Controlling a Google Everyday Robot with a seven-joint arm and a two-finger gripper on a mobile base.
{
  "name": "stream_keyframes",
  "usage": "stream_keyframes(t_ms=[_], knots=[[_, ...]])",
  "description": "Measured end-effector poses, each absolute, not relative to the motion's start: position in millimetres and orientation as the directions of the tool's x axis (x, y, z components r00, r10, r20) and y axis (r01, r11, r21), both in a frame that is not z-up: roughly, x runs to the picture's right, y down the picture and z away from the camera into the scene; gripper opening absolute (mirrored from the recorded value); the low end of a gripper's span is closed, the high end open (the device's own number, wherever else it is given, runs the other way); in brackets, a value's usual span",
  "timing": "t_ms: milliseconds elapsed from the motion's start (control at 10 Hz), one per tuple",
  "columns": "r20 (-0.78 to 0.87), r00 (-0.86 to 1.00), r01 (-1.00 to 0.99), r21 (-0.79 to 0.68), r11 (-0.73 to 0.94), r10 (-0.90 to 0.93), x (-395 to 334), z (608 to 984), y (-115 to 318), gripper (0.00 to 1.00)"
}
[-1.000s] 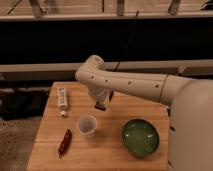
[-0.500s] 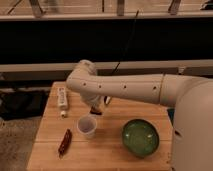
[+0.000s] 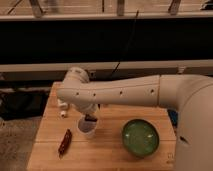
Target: Place the eraser in the ceramic cup
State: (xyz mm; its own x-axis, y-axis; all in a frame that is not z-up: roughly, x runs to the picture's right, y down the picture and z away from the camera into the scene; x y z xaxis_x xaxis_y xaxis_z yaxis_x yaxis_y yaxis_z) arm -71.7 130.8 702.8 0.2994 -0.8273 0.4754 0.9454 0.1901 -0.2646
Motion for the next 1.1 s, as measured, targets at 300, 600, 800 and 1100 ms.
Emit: stream_keyframes(t_ms=[300, 600, 800, 1100], knots=[[0.479, 0.275, 0.954, -0.246, 0.174, -0.833, -77, 695, 137, 0.04], [0.483, 0.259, 0.959, -0.229, 0.165, -0.837, -82, 693, 139, 0.07], [0.484, 0.252, 0.962, -0.218, 0.163, -0.838, -83, 690, 141, 0.2], [0.485, 0.246, 0.964, -0.209, 0.162, -0.839, -85, 689, 143, 0.24]])
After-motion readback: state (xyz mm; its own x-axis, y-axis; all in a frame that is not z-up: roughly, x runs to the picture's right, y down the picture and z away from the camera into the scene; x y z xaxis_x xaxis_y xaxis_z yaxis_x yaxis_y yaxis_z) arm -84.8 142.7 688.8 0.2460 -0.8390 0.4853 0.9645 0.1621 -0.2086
